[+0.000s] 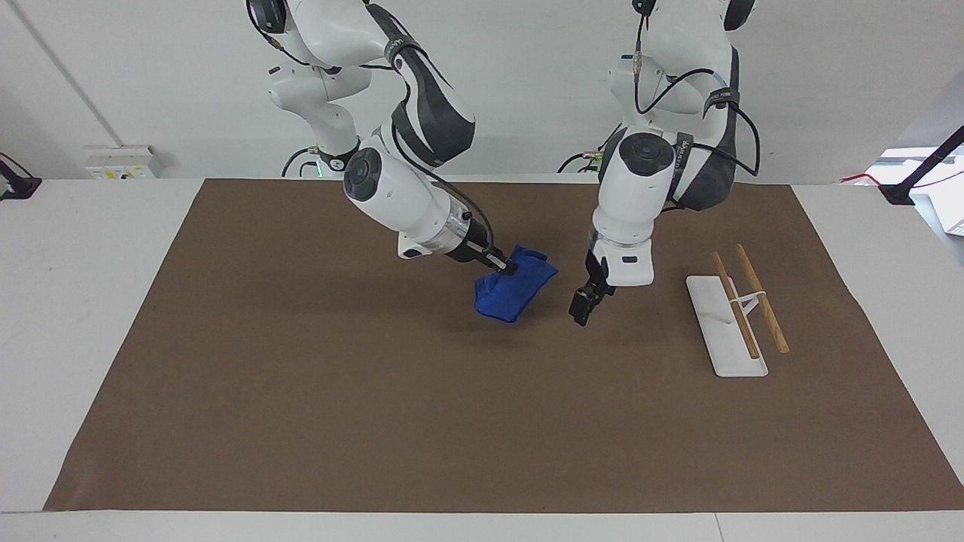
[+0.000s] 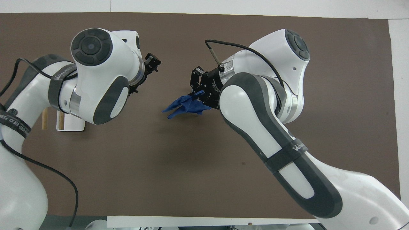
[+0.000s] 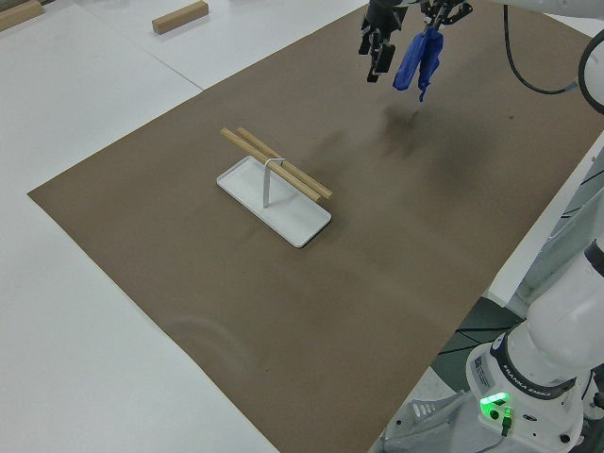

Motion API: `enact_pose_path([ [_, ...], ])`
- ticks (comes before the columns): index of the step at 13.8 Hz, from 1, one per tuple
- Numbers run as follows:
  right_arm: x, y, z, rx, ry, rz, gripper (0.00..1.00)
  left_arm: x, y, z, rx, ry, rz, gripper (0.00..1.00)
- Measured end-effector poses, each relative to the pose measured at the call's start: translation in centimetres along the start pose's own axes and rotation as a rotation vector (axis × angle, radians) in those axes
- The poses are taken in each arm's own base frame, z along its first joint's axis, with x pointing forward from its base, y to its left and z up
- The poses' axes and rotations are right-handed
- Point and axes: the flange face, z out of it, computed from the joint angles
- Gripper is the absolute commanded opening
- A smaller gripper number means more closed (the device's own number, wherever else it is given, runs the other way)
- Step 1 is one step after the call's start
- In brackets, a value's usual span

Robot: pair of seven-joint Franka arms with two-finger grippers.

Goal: Right arm passes towel to left arm to hang
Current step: 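Grasp the towel with the left gripper beside the right gripper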

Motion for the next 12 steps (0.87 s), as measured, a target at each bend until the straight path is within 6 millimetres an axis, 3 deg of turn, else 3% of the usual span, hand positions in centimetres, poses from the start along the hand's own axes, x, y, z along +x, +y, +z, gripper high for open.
enact_pose_path([
  [2,-0.1,-0.2,0.1,0.031,-0.003,0.039,0.0,-2.2,-0.5,1.1,0.056,-0.01,-0.079,0.99],
  [5,-0.7,-0.1,1.5,0.053,0.014,0.054,0.0,-3.0,-0.9,1.3,0.085,-0.01,-0.132,0.92],
  [7,-0.7,0.1,1.8,0.052,0.016,0.056,0.0,-3.2,-1.0,1.1,0.086,-0.01,-0.146,0.63],
  [8,-0.6,0.1,1.8,0.052,0.017,0.056,0.0,-3.4,-0.9,1.1,0.085,-0.01,-0.147,0.55],
  [12,-0.6,0.1,1.7,0.052,0.017,0.057,0.0,-3.6,-0.9,1.1,0.084,-0.01,-0.146,0.53],
])
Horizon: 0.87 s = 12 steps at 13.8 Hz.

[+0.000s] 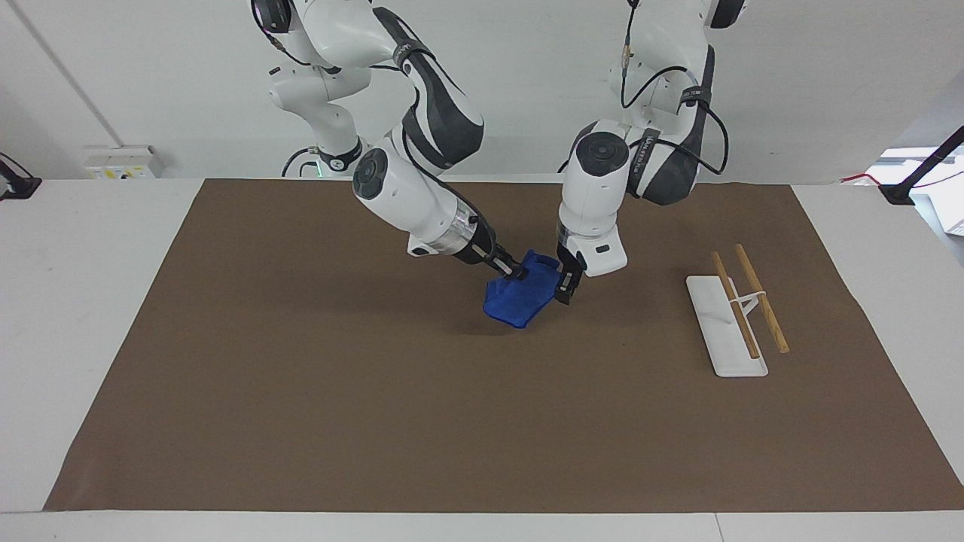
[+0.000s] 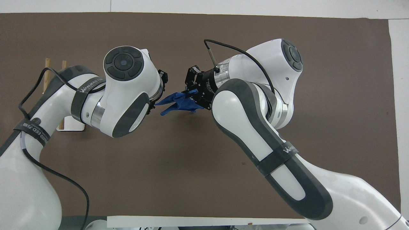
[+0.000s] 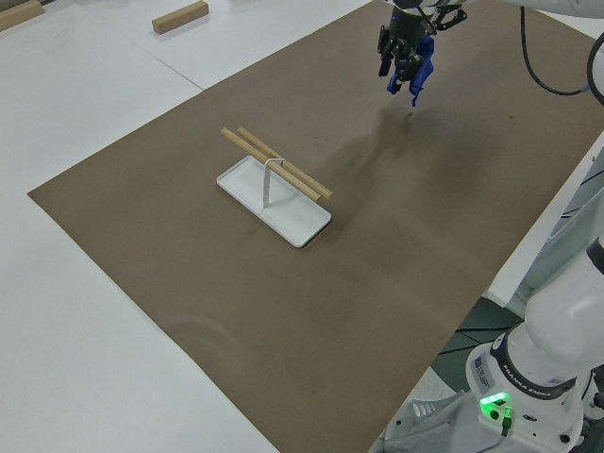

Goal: Right arm passes towel to left arm to hang
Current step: 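Grasp the towel with the left gripper beside the right gripper, then open the right gripper to release the towel to the left gripper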

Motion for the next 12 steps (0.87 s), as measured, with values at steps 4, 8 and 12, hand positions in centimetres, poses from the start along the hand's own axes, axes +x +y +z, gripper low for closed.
enact_pose_path([
  [4,0.1,0.1,0.1,-0.002,0.0,0.001,0.0,-0.3,0.0,0.0,0.001,0.0,0.004,0.49],
  [8,0.1,0.1,0.2,-0.004,0.0,0.003,0.0,-0.9,-0.1,0.2,0.004,-0.007,0.004,0.21],
  [12,0.1,0.2,0.2,-0.004,0.0,0.003,0.0,-1.3,-0.3,0.5,0.013,-0.011,-0.001,0.0],
])
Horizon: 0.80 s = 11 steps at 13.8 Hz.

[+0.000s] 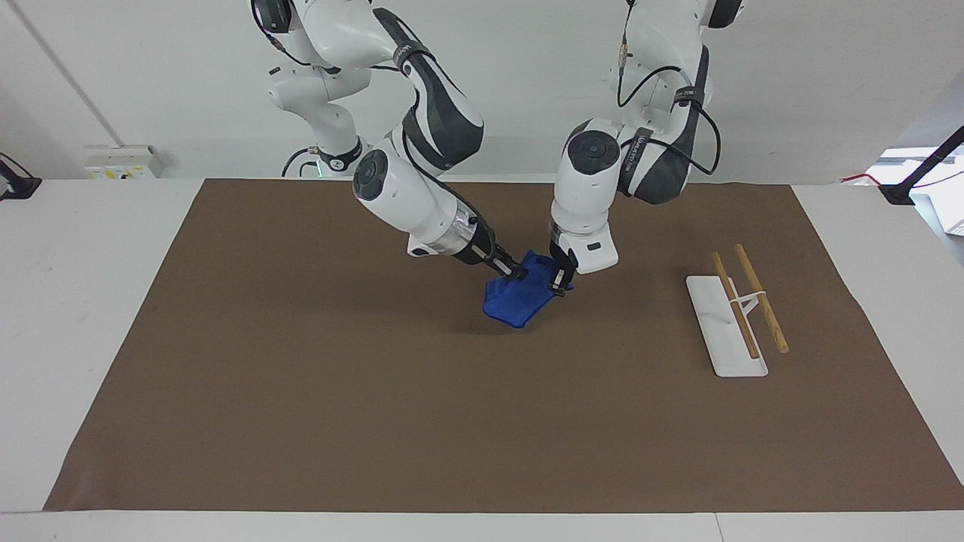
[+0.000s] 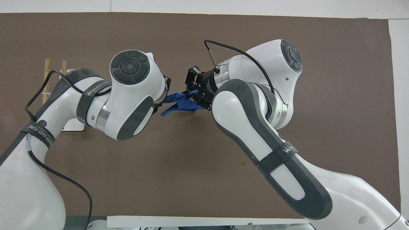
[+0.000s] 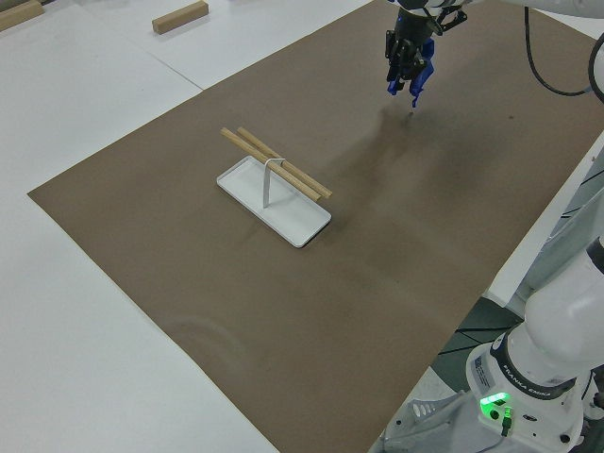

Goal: Right arm passes towel to left arm to hang
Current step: 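Open the right gripper to release the towel to the left gripper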

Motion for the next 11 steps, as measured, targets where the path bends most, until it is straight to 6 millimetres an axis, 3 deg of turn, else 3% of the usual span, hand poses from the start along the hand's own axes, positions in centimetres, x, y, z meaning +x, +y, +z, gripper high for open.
enact_pose_path([
  [3,0.0,0.0,0.0,0.0,0.0,0.0,0.03,0.2,-0.1,-0.2,-0.001,0.001,-0.003,0.0],
  [4,0.0,0.0,0.0,0.0,0.0,0.0,0.32,0.2,-0.1,-0.5,-0.007,0.001,0.005,0.0],
  [5,0.0,0.0,0.0,0.0,0.0,0.0,0.99,0.3,0.0,-1.1,-0.017,0.001,0.026,0.0],
  [8,0.0,-0.1,-0.1,0.007,0.013,-0.011,1.0,0.6,0.6,-4.4,-0.056,0.007,0.108,0.0],
  [11,0.9,-0.3,-1.4,-0.061,0.175,-0.185,1.0,1.7,0.8,-7.6,-0.073,0.055,0.168,0.0],
])
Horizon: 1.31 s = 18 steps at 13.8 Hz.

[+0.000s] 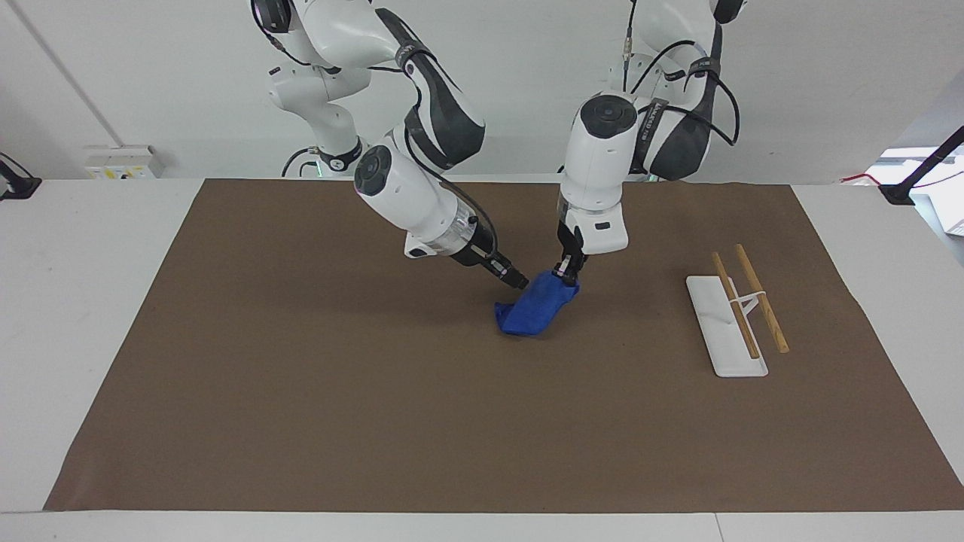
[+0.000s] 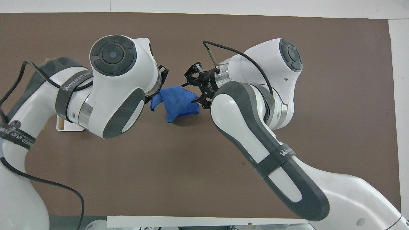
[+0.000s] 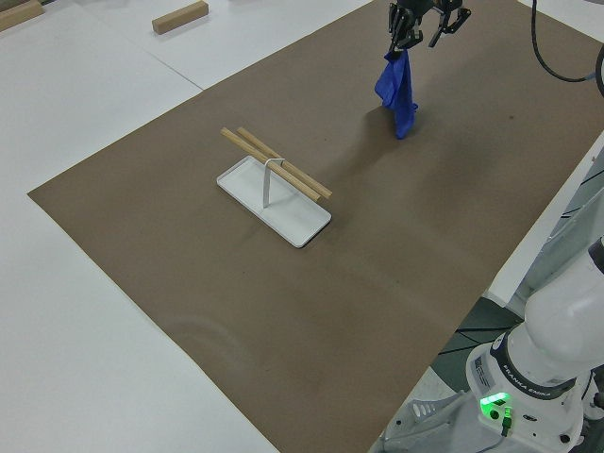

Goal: Right arm passes towel to left arm to hang
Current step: 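Open the right gripper to release the towel to the left gripper, then carry the towel with the left gripper and drape it over the wooden bar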

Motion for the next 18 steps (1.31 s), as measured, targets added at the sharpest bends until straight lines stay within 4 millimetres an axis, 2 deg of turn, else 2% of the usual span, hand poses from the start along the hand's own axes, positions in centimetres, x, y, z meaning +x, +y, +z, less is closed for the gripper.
enact_pose_path([
  [2,2.3,0.8,-3.2,-0.102,0.143,-0.185,1.0,3.1,-1.1,-0.8,0.025,0.01,0.038,0.0],
  [4,5.8,2.7,-7.7,-0.228,0.229,-0.386,1.0,8.2,-3.2,-1.0,0.068,0.033,0.06,0.0],
  [6,10.0,5.8,-13.0,-0.36,0.265,-0.553,1.0,13.4,-5.9,-2.0,0.101,0.059,0.081,0.0],
  [8,13.7,9.5,-18.2,-0.433,0.237,-0.642,1.0,17.5,-8.9,-3.9,0.107,0.068,0.119,0.0],
  [10,15.9,13.4,-23.7,-0.492,0.21,-0.707,1.0,21.4,-11.9,-5.7,0.114,0.099,0.141,0.0],
  [11,15.8,15.1,-26.8,-0.524,0.2,-0.729,1.0,23.2,-13.4,-6.1,0.127,0.117,0.152,0.0],
  [12,14.8,16.1,-29.4,-0.553,0.192,-0.741,1.0,24.7,-14.5,-6.1,0.138,0.121,0.155,0.0],
  [14,11.2,17.1,-34.5,-0.622,0.163,-0.747,1.0,27.6,-16.6,-5.2,0.143,0.129,0.166,0.0],
  [15,9.8,17.5,-36.2,-0.634,0.151,-0.761,1.0,28.9,-17.7,-4.4,0.135,0.138,0.17,0.0],
  [16,9.4,18.2,-37.3,-0.633,0.146,-0.781,1.0,30.1,-18.8,-3.5,0.122,0.15,0.177,0.0],
  [17,10.3,19.1,-38.1,-0.628,0.145,-0.798,1.0,31.5,-20.4,-2.4,0.11,0.164,0.19,0.0],
  [18,11.5,19.8,-38.3,-0.622,0.153,-0.807,1.0,32.5,-21.9,-1.7,0.104,0.172,0.204,0.11],
])
